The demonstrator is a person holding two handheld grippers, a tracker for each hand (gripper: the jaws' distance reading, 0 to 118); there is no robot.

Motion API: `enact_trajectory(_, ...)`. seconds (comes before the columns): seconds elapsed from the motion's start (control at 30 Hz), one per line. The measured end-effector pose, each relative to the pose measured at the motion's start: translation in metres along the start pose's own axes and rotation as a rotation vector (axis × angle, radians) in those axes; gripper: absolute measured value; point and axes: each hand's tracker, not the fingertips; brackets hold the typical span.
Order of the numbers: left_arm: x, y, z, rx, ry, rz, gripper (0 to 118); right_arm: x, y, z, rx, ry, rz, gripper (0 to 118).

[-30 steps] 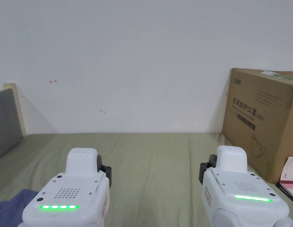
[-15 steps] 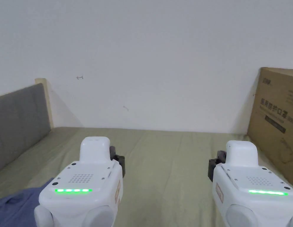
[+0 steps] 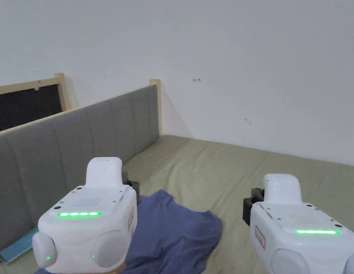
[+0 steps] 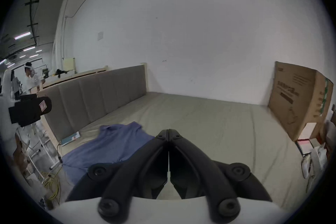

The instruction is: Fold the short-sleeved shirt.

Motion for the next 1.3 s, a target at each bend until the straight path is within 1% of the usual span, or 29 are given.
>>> enact_trajectory(0.07,-0.002,-0.008,-0.012,-0.034,-0.004,-0.005,0,-0.002,-0.005,-0.005,-0.016,0.007,0.008,1)
enact_trajectory(0.13,-0.002,-0.017,-0.03,-0.081,-0.013,0.019,0,-0.002,-0.008,-0.011,-0.039,0.005,0.009,1)
enact_trajectory(0.17,0.001,-0.024,-0.043,-0.128,-0.009,0.028,5,0.001,-0.011,-0.014,-0.049,0.005,0.005,1)
enact_trajectory(0.2,0.001,-0.028,-0.056,-0.179,-0.024,0.027,21,0.004,-0.013,-0.016,-0.056,0.004,0.001,1)
enact_trajectory(0.23,0.002,-0.036,-0.072,-0.228,-0.037,0.039,53,0.007,-0.016,-0.019,-0.067,-0.003,-0.003,1)
enact_trajectory(0.27,0.003,-0.045,-0.091,-0.287,-0.07,0.051,107,0.01,-0.018,-0.023,-0.081,-0.013,-0.01,1)
enact_trajectory(0.3,0.006,-0.055,-0.11,-0.37,-0.094,0.049,118,0.014,-0.021,-0.028,-0.093,-0.016,-0.016,1)
enact_trajectory(0.33,0.008,-0.072,-0.12,-0.427,-0.127,0.066,113,0.018,-0.024,-0.032,-0.106,-0.02,-0.023,1)
enact_trajectory(0.37,0.015,-0.078,-0.138,-0.406,-0.12,0.051,113,0.022,-0.028,-0.038,-0.126,-0.031,-0.032,1)
enact_trajectory(0.43,0.032,-0.1,-0.167,-0.505,-0.077,-0.023,115,0.029,-0.036,-0.049,-0.163,-0.047,-0.043,1)
enact_trajectory(0.53,0.054,-0.13,-0.218,-0.601,-0.147,-0.1,115,0.043,-0.05,-0.062,-0.214,-0.067,-0.059,1)
enact_trajectory(0.57,0.064,-0.143,-0.229,-0.669,-0.13,-0.121,115,0.048,-0.055,-0.066,-0.227,-0.076,-0.055,1)
enact_trajectory(0.63,0.072,-0.162,-0.249,-0.711,-0.141,-0.152,113,0.057,-0.064,-0.073,-0.263,-0.118,-0.042,1)
enact_trajectory(0.67,0.075,-0.171,-0.259,-0.693,-0.132,-0.13,107,0.062,-0.068,-0.078,-0.28,-0.122,-0.043,1)
enact_trajectory(0.7,0.079,-0.182,-0.266,-0.746,-0.127,-0.131,93,0.068,-0.072,-0.083,-0.3,-0.131,-0.053,1)
enact_trajectory(0.73,0.083,-0.191,-0.274,-0.773,-0.124,-0.131,87,0.072,-0.076,-0.086,-0.328,-0.141,-0.071,1)
enact_trajectory(0.77,0.084,-0.205,-0.281,-0.863,-0.13,-0.113,85,0.077,-0.079,-0.089,-0.347,-0.143,-0.093,1)
enact_trajectory(0.8,0.084,-0.212,-0.277,-0.905,-0.134,-0.107,86,0.081,-0.082,-0.09,-0.352,-0.143,-0.112,1)
enact_trajectory(0.83,0.084,-0.203,-0.271,-0.793,-0.113,-0.111,86,0.085,-0.085,-0.091,-0.361,-0.144,-0.122,1)
enact_trajectory(0.87,0.085,-0.194,-0.271,-0.835,-0.134,-0.137,80,0.087,-0.088,-0.091,-0.362,-0.149,-0.123,1)
enact_trajectory(0.9,0.086,-0.187,-0.27,-0.842,-0.183,-0.161,66,0.088,-0.09,-0.091,-0.365,-0.154,-0.124,1)
enact_trajectory(0.93,0.085,-0.182,-0.271,-0.831,-0.173,-0.152,52,0.089,-0.092,-0.092,-0.373,-0.159,-0.124,1)
enact_trajectory(1.0,0.079,-0.178,-0.273,-0.849,-0.106,-0.157,5,0.09,-0.094,-0.09,-0.388,-0.156,-0.137,1)
enact_trajectory(1.03,0.074,-0.176,-0.274,-0.866,-0.106,-0.134,5,0.09,-0.095,-0.087,-0.388,-0.149,-0.154,1)
enact_trajectory(1.07,0.071,-0.173,-0.274,-0.889,-0.136,-0.084,5,0.091,-0.095,-0.083,-0.387,-0.141,-0.162,1)
enact_trajectory(1.17,0.062,-0.156,-0.269,-0.909,-0.142,0.021,5,0.096,-0.095,-0.071,-0.381,-0.132,-0.147,1)
enact_trajectory(1.2,0.062,-0.147,-0.267,-0.873,-0.162,0.058,5,0.099,-0.093,-0.067,-0.375,-0.143,-0.145,1)
enact_trajectory(1.23,0.06,-0.137,-0.264,-0.879,-0.178,0.1,5,0.105,-0.091,-0.062,-0.367,-0.153,-0.156,1)
enact_trajectory(1.3,0.071,-0.114,-0.255,-0.822,-0.213,0.102,5,0.118,-0.084,-0.053,-0.349,-0.17,-0.223,1)
